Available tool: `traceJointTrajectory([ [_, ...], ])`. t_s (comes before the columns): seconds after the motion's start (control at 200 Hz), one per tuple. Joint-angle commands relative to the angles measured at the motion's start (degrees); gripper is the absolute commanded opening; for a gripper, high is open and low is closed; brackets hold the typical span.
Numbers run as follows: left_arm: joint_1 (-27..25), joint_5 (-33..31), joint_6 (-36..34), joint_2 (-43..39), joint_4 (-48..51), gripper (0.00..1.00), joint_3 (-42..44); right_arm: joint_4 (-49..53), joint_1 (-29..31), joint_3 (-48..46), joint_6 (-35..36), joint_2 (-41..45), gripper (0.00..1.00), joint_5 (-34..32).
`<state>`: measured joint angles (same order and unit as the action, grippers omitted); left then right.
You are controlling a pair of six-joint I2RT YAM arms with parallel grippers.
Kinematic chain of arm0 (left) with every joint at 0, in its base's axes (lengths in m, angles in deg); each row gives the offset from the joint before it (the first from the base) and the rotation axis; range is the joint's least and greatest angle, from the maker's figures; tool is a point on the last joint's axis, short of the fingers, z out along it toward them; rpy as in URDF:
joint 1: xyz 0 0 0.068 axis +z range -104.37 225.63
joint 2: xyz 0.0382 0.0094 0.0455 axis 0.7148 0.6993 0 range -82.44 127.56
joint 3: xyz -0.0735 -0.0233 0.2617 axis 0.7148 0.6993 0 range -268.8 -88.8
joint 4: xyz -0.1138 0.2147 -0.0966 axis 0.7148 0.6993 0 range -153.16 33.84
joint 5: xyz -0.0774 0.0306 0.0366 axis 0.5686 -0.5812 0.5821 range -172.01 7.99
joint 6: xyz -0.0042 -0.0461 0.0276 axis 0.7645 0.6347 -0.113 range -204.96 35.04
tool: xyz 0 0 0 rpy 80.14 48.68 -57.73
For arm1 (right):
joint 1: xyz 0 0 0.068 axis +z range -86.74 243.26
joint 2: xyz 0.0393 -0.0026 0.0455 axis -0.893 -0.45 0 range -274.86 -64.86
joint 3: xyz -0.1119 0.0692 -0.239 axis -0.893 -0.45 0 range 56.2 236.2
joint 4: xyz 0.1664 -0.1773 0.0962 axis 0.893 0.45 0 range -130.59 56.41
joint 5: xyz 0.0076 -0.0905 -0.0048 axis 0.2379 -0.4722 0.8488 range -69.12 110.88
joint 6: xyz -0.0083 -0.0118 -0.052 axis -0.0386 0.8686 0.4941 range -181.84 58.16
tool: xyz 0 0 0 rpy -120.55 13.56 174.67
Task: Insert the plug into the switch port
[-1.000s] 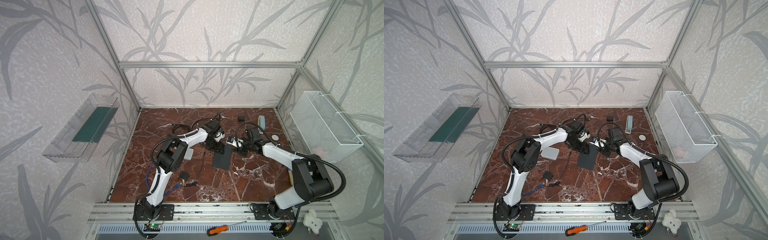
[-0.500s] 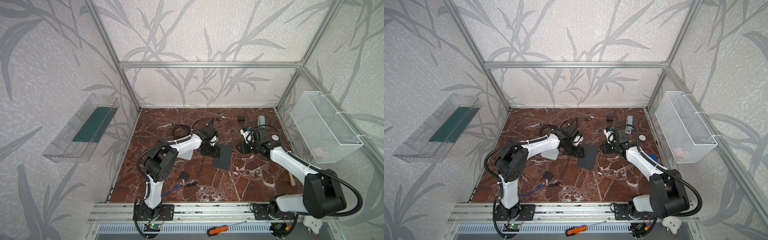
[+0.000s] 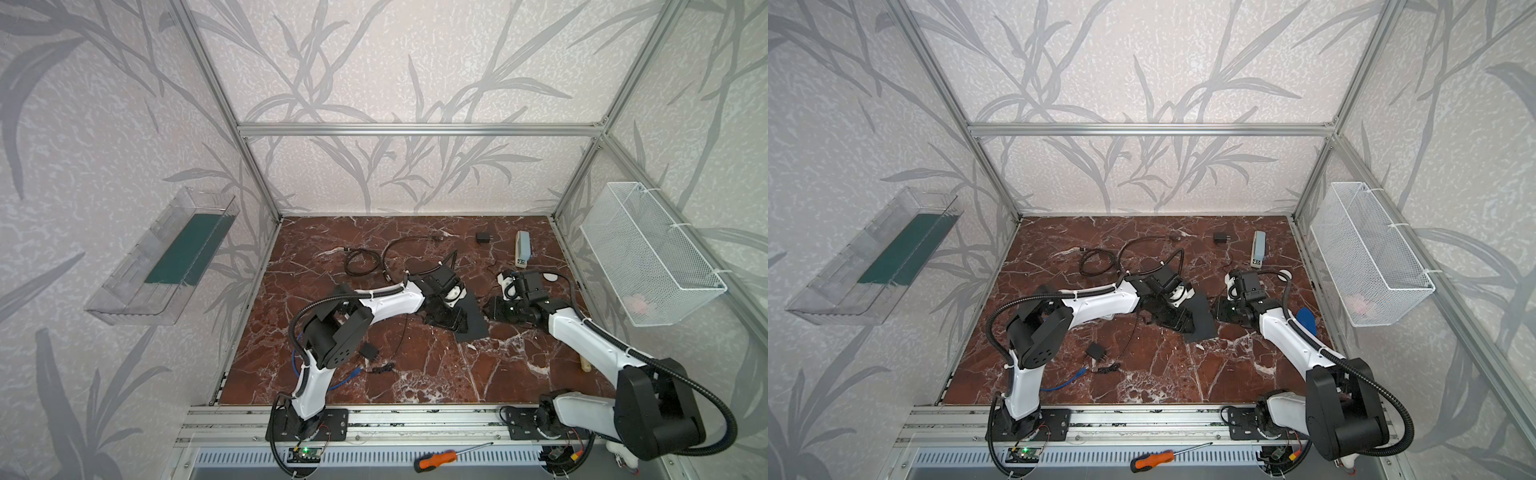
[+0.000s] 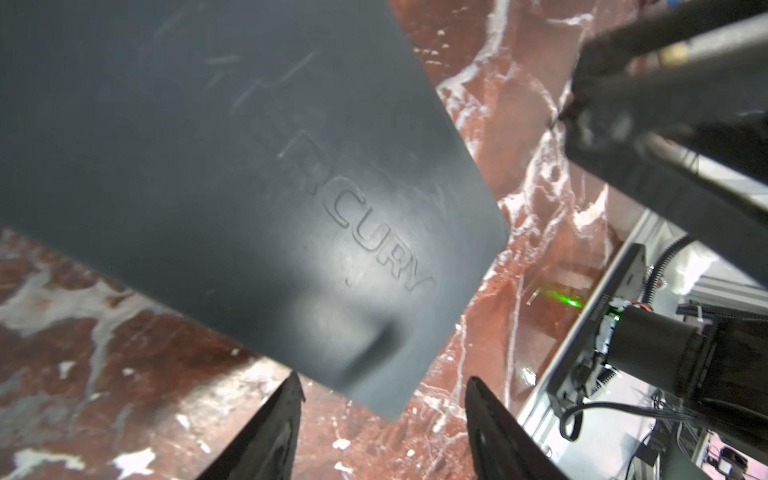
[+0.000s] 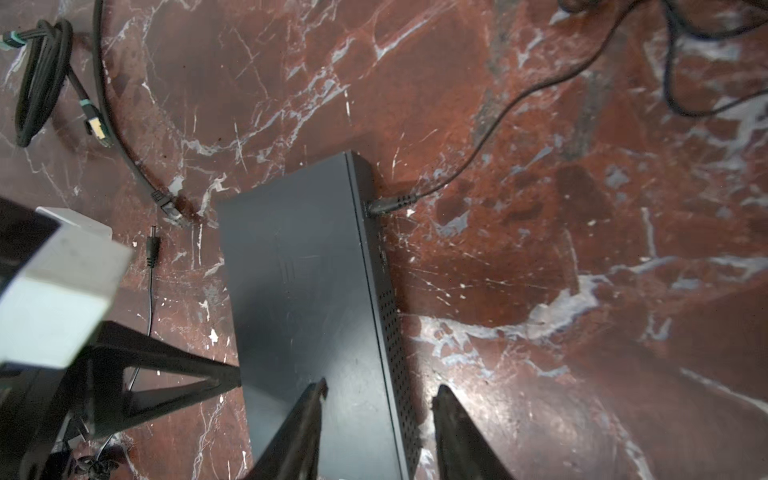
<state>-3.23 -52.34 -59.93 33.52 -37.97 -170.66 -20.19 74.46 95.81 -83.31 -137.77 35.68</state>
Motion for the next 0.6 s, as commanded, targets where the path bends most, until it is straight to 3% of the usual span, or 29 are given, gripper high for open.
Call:
traceJointTrajectory([
  [0.0, 4.1, -5.6, -6.4, -2.3, 5.4, 0.63, -3.3, 3.3, -1.4, 3.3, 2.9, -1.5, 0.45, 1.2],
  [0.25, 12.3, -26.5, -32.4, -5.6, 15.2, 0.62, -4.8, 2.1, -1.3, 8.2, 5.8, -9.4, 0.48, 8.4],
  [0.45, 16.7, -33.4, -50.8, 1.3, 16.9, 0.63, -9.4, -0.5, 1.5, 11.8, 10.5, -12.0, 0.48, 9.6],
  [0.595, 17.2, -32.3, -58.0, 5.5, 16.0, 0.64, -13.0, 0.8, 1.9, 11.3, 10.8, -11.1, 0.48, 9.2],
])
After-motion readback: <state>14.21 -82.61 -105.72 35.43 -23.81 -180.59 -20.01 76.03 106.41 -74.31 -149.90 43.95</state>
